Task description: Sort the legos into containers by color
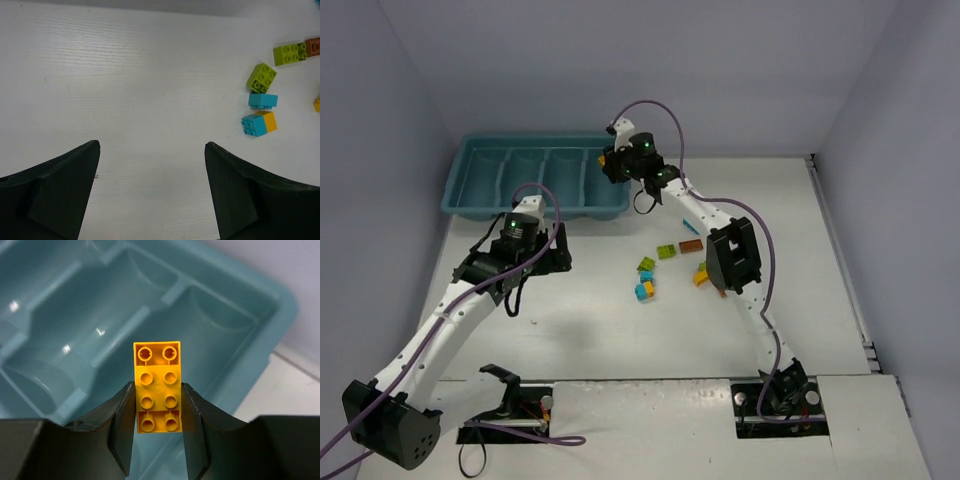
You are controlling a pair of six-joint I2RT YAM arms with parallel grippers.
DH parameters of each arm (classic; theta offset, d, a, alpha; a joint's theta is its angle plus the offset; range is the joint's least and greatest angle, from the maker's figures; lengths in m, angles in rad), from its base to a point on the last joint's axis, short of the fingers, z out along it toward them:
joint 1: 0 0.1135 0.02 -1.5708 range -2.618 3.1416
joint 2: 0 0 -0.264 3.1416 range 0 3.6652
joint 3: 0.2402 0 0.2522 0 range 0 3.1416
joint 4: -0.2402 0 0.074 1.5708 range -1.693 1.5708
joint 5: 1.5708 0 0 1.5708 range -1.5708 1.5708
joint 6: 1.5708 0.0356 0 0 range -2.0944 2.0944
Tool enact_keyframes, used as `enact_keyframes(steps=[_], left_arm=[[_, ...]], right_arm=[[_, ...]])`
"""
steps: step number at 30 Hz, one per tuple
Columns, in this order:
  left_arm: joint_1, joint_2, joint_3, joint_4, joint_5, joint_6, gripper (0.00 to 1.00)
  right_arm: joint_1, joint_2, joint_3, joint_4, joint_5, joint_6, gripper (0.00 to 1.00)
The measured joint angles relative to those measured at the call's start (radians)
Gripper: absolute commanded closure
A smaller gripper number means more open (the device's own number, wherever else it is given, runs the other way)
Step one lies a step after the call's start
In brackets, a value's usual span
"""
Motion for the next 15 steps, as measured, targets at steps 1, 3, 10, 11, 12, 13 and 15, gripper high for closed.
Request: enact_keyframes(steps=[1, 3, 10, 11, 12, 13, 15], left_arm=[[0.0, -0.004, -0.001, -0.001, 0.0, 0.0, 0.21], [0.0, -0.01, -0.009, -0.002, 0.0, -0.001, 0.21], [0.0, 0.005, -0.023, -0.006, 0.018, 0.0, 0.21], [0.0, 0.011, -0.023, -0.006, 0.023, 0.0, 0.21], [0.0, 0.019, -0.023, -0.005, 0.027, 0.003, 0.21], [0.0, 0.027, -0.023, -0.003, 0.029, 0.008, 0.21], [0.0, 0.05, -0.022, 0.002, 0.049, 0.023, 0.21]], right_arm=[[0.002, 0.012, -0.002, 0.001, 0.0, 0.0, 0.72], [0.005, 0.023, -0.005, 0.002, 0.0, 0.0, 0.59], [0.006, 0.021, -0.013, 0.064, 0.01, -0.005, 0.21], [0.006, 0.018, -0.022, 0.068, 0.012, -0.006, 0.21], [0.006, 0.013, -0.033, 0.07, 0.014, -0.008, 0.21], [0.006, 0.006, -0.046, 0.07, 0.018, -0.009, 0.21], [0.004, -0.02, -0.09, 0.07, 0.025, -0.008, 0.21]])
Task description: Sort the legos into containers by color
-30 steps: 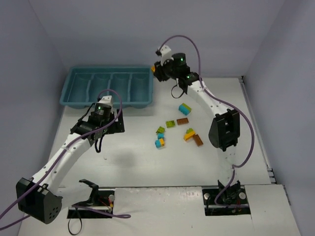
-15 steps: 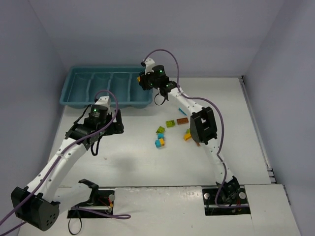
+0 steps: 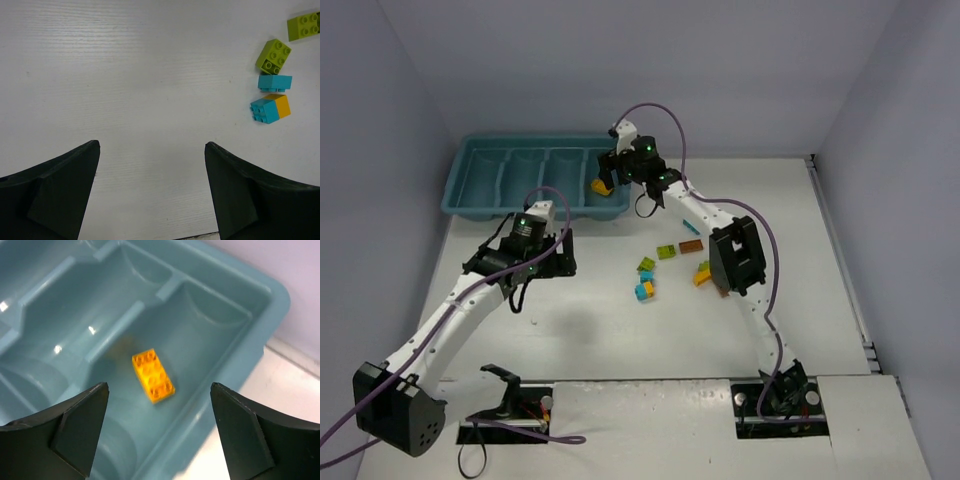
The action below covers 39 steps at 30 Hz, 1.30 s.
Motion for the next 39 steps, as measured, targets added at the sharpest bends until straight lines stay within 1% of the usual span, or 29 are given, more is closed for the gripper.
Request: enact_keyframes(steps=[4, 7, 9, 13, 15, 18, 23, 28, 30, 31, 32, 35, 36, 37, 38, 39], left_arm=[[-0.003, 0.069, 0.034, 0.013, 0.039, 0.072, 0.21], [-0.031, 0.17, 0.123, 0.043, 0.062, 0.164, 0.21], [-0.071, 0.252, 0.205, 0.051, 0.063, 0.23, 0.21], [-0.177, 0.465, 0.406, 0.076, 0.069, 0.354, 0.21], [-0.229, 0.588, 0.512, 0.084, 0.081, 0.423, 0.21], [-0.291, 0.758, 0.652, 0.082, 0.103, 0.517, 0.21], [-0.35, 0.986, 0.812, 0.049, 0.137, 0.651, 0.21], [-0.367, 1.137, 0.893, 0.017, 0.155, 0.725, 0.21], [-0.368, 1.172, 0.908, 0.008, 0.164, 0.736, 0.23], [-0.368, 1.177, 0.922, 0.007, 0.163, 0.745, 0.26], [-0.368, 1.182, 0.935, 0.009, 0.159, 0.749, 0.36], [-0.368, 1.195, 0.96, 0.013, 0.157, 0.757, 0.54], [-0.368, 1.201, 0.968, 0.012, 0.158, 0.761, 0.65], [-0.368, 1.208, 0.976, 0.012, 0.161, 0.76, 0.71], [-0.368, 1.215, 0.982, 0.013, 0.164, 0.762, 0.8], [-0.368, 1.217, 0.985, 0.015, 0.167, 0.758, 0.84]], right_arm=[[-0.014, -0.119, -0.141, -0.003, 0.01, 0.017, 0.22], [-0.084, -0.318, -0.332, -0.01, -0.013, 0.088, 0.23], [-0.169, -0.465, -0.463, 0.008, -0.037, 0.147, 0.23], [-0.387, -0.792, -0.737, 0.032, -0.058, 0.25, 0.24], [-0.453, -0.935, -0.848, 0.029, -0.061, 0.287, 0.24], [-0.445, -1.112, -0.976, -0.001, -0.083, 0.314, 0.24], [-0.417, -1.299, -1.109, -0.079, -0.124, 0.324, 0.24], [-0.419, -1.386, -1.181, -0.148, -0.122, 0.326, 0.24], [-0.42, -1.406, -1.2, -0.17, -0.122, 0.326, 0.24], [-0.42, -1.413, -1.205, -0.178, -0.122, 0.326, 0.24], [-0.42, -1.418, -1.21, -0.188, -0.122, 0.326, 0.24], [-0.419, -1.433, -1.215, -0.21, -0.121, 0.325, 0.25], [-0.42, -1.437, -1.216, -0.214, -0.121, 0.324, 0.25], [-0.419, -1.442, -1.216, -0.218, -0.12, 0.324, 0.25], [-0.42, -1.447, -1.216, -0.22, -0.116, 0.324, 0.25], [-0.419, -1.451, -1.216, -0.221, -0.113, 0.323, 0.25]])
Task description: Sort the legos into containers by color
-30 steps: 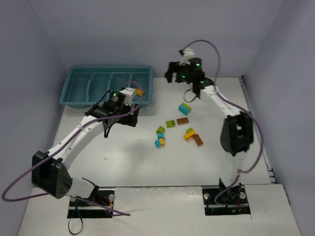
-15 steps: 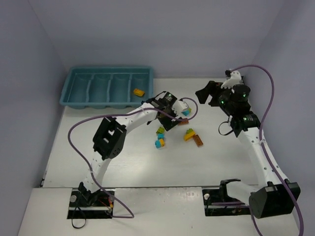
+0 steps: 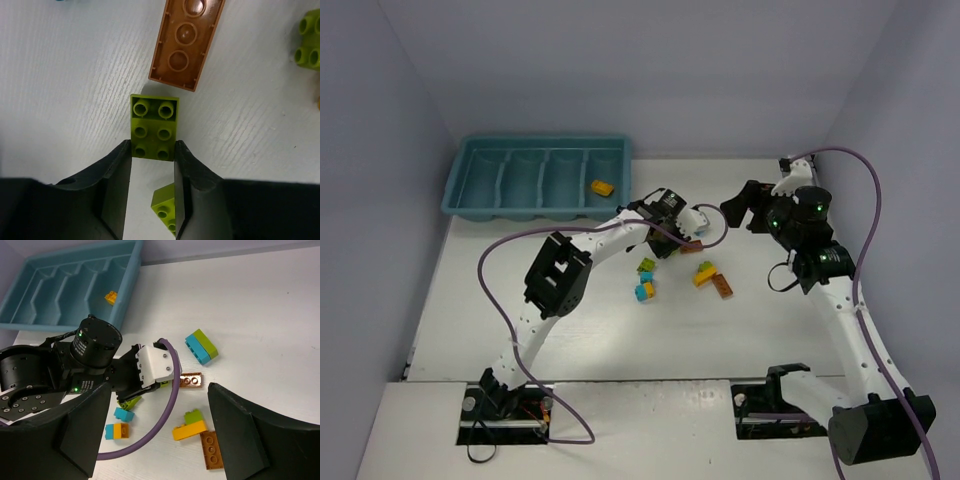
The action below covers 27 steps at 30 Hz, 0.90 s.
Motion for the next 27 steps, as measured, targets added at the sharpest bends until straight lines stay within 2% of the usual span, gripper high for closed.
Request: enact_keyframes(steps=[5, 9, 13, 17, 22, 24, 27], left_arm=[[0.0, 0.0, 0.001, 0.007, 0.03, -0.012, 0.94], [0.012, -0.018, 0.01, -0.012, 0.026, -0.03, 0.95], [0.067, -0.049, 0.1, -0.077, -0.028, -0.072, 0.95], [0.219, -0.146, 0.179, -0.074, -0.097, -0.158, 0.94], [0.462, -0.252, 0.187, 0.055, -0.213, -0.233, 0.94], [0.53, -0.243, 0.194, 0.1, -0.257, -0.256, 0.94], [0.573, -0.159, 0.262, 0.131, -0.304, -0.286, 0.91]], right_arm=[[0.0, -0.017, 0.0, -0.01, 0.018, -0.007, 0.26], [0.0, -0.021, 0.0, -0.029, 0.033, -0.013, 0.26], [0.0, -0.022, 0.0, -0.04, 0.047, -0.022, 0.26], [0.0, -0.026, 0.0, -0.043, 0.053, -0.035, 0.25], [0.0, -0.029, 0.0, -0.051, 0.063, -0.068, 0.25], [0.0, -0.034, 0.0, -0.056, 0.064, -0.08, 0.25], [0.0, -0.047, -0.002, -0.058, 0.062, -0.089, 0.25]])
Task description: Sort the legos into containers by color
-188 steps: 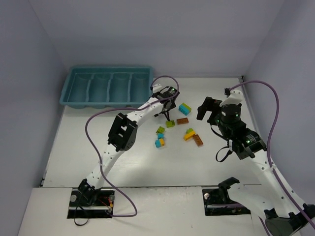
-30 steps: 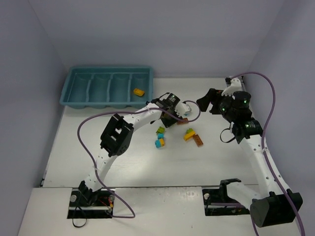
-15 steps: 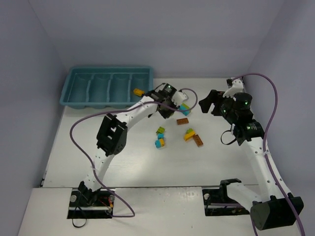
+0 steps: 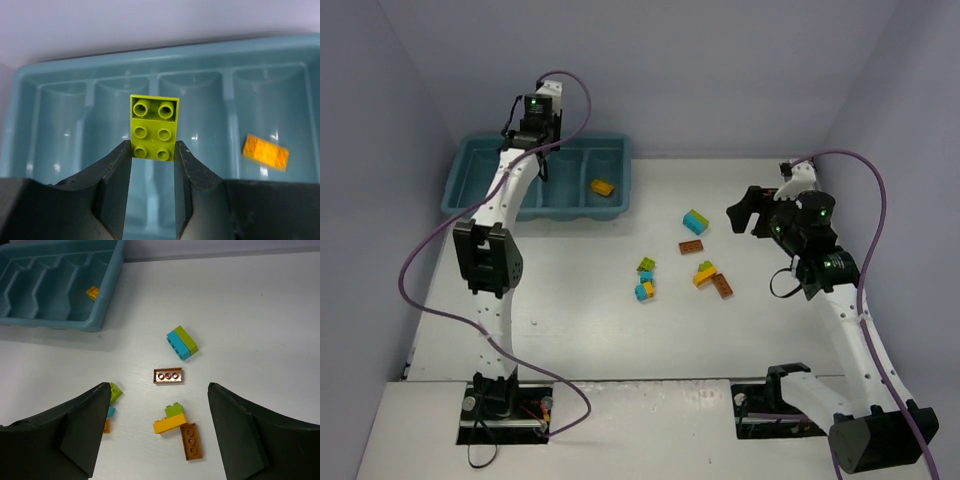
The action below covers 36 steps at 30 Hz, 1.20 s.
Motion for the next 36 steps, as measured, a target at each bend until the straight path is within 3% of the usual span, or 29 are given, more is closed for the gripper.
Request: enact_keyframes(steps=[5, 8, 9, 10, 11, 14, 22, 27, 33, 36], left_arm=[[-0.013, 0.221, 0.134, 0.028, -0.004, -0.026, 0.87], [-0.023, 0.3, 0.15, 0.045, 0.01, -0.034, 0.75], [-0.024, 0.317, 0.15, 0.046, 0.012, -0.037, 0.7], [-0.025, 0.33, 0.15, 0.048, 0.012, -0.04, 0.53], [-0.025, 0.34, 0.15, 0.05, 0.011, -0.046, 0.42], [-0.021, 0.351, 0.15, 0.054, 0.0, -0.059, 0.26], [-0.003, 0.311, 0.15, 0.057, -0.012, -0.09, 0.22], [-0.027, 0.117, 0.011, -0.029, 0.015, -0.14, 0.21], [-0.203, -0.2, -0.207, -0.153, -0.027, -0.265, 0.2], [-0.337, -0.296, -0.309, -0.209, -0.033, -0.362, 0.13]], right_arm=[[0.0, -0.014, -0.035, 0.0, -0.016, 0.004, 0.25], [0.0, -0.014, -0.056, -0.003, -0.02, 0.004, 0.24], [0.0, -0.014, -0.058, -0.008, -0.022, 0.004, 0.24], [0.0, -0.014, -0.058, -0.009, -0.024, 0.004, 0.24], [0.0, -0.014, -0.058, -0.009, -0.027, 0.004, 0.24], [0.0, -0.016, -0.058, -0.011, -0.035, 0.004, 0.24], [-0.004, -0.023, -0.058, -0.034, -0.037, -0.001, 0.23], [-0.005, -0.013, -0.057, -0.038, -0.037, -0.003, 0.23], [-0.005, 0.03, -0.057, -0.039, -0.008, 0.013, 0.22], [-0.005, 0.042, -0.057, -0.042, 0.021, 0.037, 0.22]])
